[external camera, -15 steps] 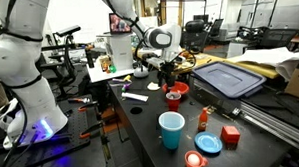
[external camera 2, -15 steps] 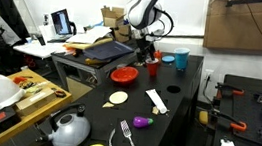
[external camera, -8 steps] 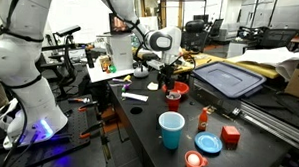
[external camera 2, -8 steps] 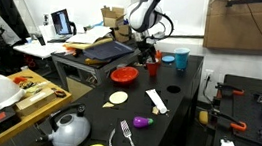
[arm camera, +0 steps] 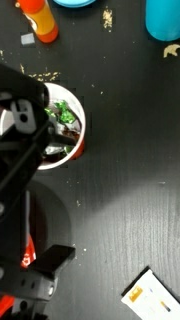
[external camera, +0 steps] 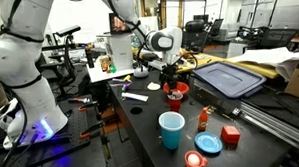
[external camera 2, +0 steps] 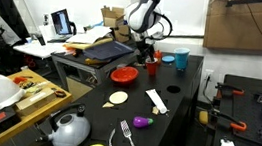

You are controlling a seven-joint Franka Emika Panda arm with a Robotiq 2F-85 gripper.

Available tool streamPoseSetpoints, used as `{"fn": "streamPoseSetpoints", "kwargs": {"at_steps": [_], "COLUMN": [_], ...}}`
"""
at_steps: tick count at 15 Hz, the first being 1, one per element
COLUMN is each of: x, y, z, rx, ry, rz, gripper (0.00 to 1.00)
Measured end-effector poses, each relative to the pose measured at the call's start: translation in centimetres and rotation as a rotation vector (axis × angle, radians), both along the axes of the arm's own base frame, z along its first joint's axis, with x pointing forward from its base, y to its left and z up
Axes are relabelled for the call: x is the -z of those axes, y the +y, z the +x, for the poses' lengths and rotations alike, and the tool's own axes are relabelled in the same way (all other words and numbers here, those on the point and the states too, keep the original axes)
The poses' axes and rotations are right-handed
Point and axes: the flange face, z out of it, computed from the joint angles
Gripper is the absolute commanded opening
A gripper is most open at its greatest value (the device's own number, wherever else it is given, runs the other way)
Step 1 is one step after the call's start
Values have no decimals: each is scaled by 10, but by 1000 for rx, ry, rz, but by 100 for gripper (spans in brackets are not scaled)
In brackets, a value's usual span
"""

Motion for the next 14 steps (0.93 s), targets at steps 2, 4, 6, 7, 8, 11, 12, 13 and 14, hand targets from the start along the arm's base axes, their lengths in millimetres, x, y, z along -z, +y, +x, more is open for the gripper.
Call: {"fn": "streamPoseSetpoints", "kwargs": {"at_steps": [2,4,6,7,8,11,12,13,14], "x": [-1,-3,-3,-2,-1,6,10,15,18], "y": [1,2,3,3,2,1,0,-1,-3], "z": [3,6,8,9,10,14,14,15,15], "rx": [-18,-28,-31,-32,-32,-32,-32,-31,-30], "ry": [-5,-9,-13,-14,-15,-19,-20,-21,-22], "rz": [-14,-19,-19,-19,-20,-21,-21,-21,-22], "gripper": [100,100,100,100,100,100,94,74,68]}}
